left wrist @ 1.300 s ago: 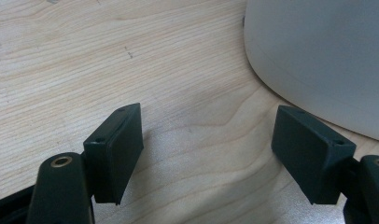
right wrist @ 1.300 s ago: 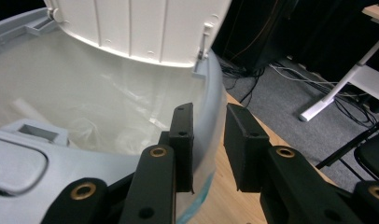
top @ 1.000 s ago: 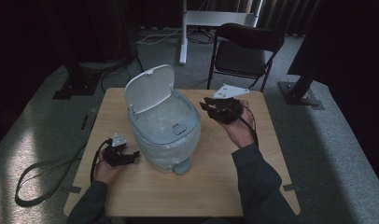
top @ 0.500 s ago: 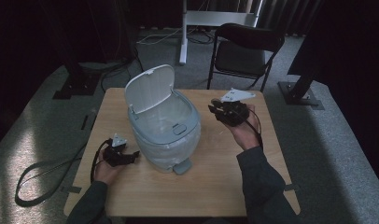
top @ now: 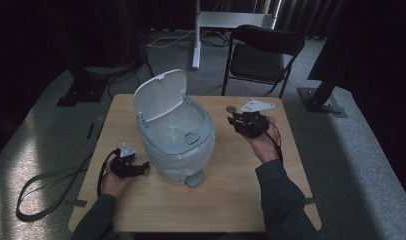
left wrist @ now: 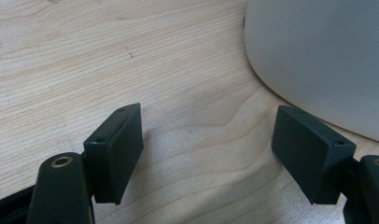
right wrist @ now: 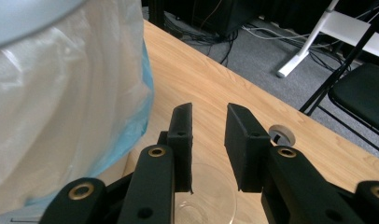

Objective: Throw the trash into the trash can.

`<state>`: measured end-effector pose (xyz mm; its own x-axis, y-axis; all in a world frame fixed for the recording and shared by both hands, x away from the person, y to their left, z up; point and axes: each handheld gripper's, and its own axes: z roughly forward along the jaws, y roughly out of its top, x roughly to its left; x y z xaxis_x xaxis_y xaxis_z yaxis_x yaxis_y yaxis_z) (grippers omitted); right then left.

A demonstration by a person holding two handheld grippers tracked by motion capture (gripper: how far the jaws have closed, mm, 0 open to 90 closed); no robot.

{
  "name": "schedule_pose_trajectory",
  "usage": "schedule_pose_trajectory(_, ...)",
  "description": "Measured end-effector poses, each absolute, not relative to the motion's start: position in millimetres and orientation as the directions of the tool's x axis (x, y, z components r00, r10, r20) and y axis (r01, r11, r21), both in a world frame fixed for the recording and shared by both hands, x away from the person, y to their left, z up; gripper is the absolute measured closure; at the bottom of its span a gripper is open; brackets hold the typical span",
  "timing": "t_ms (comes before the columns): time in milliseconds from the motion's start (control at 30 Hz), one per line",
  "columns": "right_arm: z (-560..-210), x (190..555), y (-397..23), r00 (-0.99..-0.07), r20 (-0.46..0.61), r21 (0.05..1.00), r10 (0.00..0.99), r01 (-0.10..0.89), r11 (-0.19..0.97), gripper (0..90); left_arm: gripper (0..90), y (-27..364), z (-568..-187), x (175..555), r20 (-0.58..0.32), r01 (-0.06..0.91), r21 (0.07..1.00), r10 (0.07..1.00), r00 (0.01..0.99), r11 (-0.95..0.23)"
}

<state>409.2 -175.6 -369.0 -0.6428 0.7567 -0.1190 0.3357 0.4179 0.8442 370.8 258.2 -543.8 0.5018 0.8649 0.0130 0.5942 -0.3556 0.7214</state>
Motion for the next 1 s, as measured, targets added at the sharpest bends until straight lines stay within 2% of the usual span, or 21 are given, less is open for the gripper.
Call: schedule_pose_trajectory(1000, -419, 420, -191, -0.609, -0.051, 0.795, 0.791, 0.455, 0.401, 71.7, 25.2, 258, -544, 371, 0.013, 0.595, 0.721, 0.865, 0.502, -0.356)
